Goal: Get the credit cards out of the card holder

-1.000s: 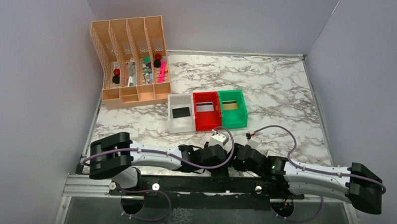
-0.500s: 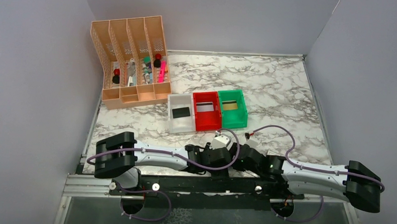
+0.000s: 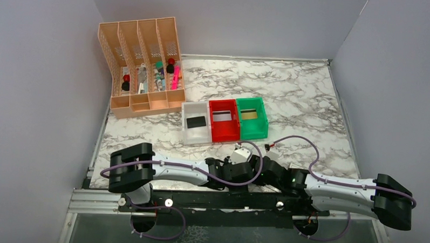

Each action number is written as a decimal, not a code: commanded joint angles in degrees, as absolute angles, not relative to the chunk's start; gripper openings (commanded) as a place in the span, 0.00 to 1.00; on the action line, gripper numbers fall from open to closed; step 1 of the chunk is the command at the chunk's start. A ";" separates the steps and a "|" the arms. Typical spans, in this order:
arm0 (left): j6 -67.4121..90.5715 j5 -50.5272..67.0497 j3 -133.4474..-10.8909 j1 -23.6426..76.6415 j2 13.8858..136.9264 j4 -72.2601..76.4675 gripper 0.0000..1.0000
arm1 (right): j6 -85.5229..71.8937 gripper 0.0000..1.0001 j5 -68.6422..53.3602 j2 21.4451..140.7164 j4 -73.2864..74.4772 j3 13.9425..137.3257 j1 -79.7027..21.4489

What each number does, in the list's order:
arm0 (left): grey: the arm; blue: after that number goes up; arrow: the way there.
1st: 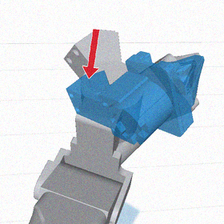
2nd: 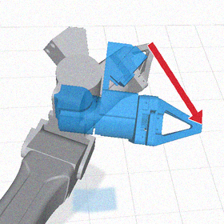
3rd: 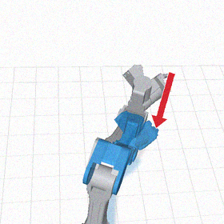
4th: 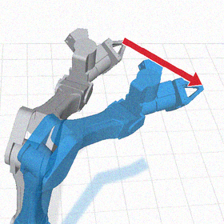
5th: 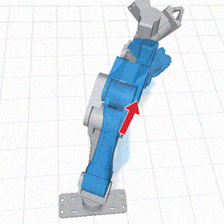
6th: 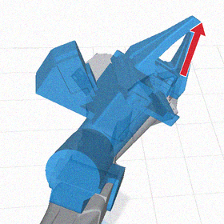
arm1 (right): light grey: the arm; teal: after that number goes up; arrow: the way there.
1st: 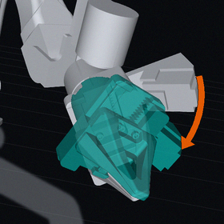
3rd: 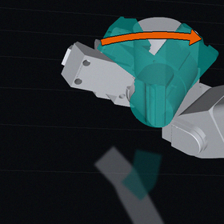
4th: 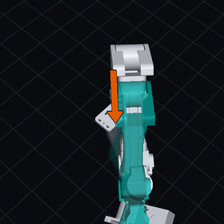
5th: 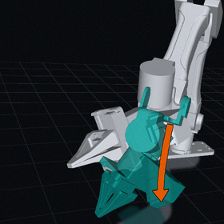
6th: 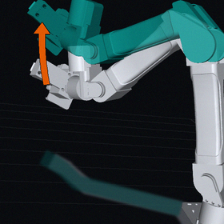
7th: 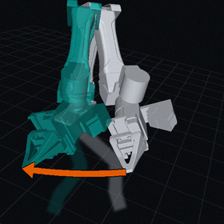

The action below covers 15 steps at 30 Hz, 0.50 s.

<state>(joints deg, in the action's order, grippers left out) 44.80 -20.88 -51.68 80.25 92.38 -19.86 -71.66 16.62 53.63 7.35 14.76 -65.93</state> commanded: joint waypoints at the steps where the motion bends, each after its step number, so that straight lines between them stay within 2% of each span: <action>1: 45.83 -24.61 -50.08 80.94 92.32 -20.32 0.16 | -70.49 0.57 14.30 55.36 12.38 12.92 -66.07; 7: 46.03 -25.34 -45.37 80.95 87.23 -15.80 0.10 | -68.14 0.43 12.25 59.68 8.83 13.29 -66.07; 15: 46.47 -24.70 -40.52 80.69 83.30 -9.40 0.09 | -67.86 0.41 14.35 71.41 12.65 18.41 -66.05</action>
